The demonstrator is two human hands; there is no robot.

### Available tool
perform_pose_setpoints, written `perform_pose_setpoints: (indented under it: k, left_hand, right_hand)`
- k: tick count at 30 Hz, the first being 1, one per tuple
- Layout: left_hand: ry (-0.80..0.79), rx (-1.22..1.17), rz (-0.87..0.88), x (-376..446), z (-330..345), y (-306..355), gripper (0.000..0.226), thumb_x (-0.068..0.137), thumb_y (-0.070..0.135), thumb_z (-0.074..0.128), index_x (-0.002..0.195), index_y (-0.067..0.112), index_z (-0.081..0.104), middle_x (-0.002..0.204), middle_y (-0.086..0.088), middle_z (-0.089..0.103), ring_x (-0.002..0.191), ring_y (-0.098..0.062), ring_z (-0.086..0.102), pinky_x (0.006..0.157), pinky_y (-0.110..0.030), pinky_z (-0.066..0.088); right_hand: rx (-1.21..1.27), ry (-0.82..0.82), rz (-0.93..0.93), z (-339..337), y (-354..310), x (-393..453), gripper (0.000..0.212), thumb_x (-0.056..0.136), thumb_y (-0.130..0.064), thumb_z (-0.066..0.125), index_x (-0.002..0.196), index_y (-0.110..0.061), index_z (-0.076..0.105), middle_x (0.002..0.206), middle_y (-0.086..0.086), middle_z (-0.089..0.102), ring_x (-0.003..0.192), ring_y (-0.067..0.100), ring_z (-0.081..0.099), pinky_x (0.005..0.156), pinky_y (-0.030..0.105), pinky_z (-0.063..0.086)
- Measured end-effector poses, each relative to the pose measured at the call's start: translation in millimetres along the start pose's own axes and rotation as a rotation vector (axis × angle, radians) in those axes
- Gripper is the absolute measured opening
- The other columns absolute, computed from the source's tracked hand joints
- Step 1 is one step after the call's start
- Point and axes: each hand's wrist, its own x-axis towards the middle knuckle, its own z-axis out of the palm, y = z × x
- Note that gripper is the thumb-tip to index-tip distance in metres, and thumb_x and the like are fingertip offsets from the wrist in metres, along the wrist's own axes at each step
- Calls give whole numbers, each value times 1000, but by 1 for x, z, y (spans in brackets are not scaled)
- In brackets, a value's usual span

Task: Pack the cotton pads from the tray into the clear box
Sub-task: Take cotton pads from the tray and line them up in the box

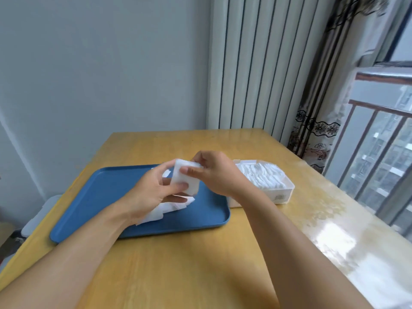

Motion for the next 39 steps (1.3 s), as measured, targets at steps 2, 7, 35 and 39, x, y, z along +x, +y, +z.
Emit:
perform_pose_setpoints:
  k: [2, 7, 35, 39]
  left_hand:
    - [44, 45, 41, 13, 16, 14, 68, 92, 2, 69, 151, 21, 41, 103, -15, 78, 96, -33, 76, 78, -32, 62]
    - [-71, 283, 91, 56, 74, 41, 78, 91, 13, 75, 153, 32, 33, 109, 1, 79, 101, -21, 74, 84, -36, 60]
    - [-222, 1123, -20, 155, 198, 13, 36, 97, 59, 45, 122, 34, 52, 146, 16, 44, 152, -10, 17, 120, -60, 2]
    - [-215, 1147, -62, 154, 207, 19, 45, 92, 60, 51, 125, 30, 49, 128, 16, 44, 147, -17, 25, 119, -65, 3]
  right_hand:
    - [-19, -11, 3, -28, -2, -4, 25, 87, -40, 77, 74, -26, 60, 60, -11, 52, 49, 3, 42, 50, 19, 31]
    - [21, 50, 117, -114, 32, -24, 26, 87, -36, 78, 84, -11, 72, 66, 0, 59, 54, 10, 43, 51, 25, 32]
    - [-91, 71, 559, -183, 159, -35, 27, 80, -32, 78, 87, -11, 63, 69, 4, 61, 60, 20, 50, 51, 27, 34]
    - [-306, 20, 579, -183, 143, -31, 35, 79, -30, 77, 96, -1, 68, 70, 6, 59, 60, 23, 49, 51, 27, 35]
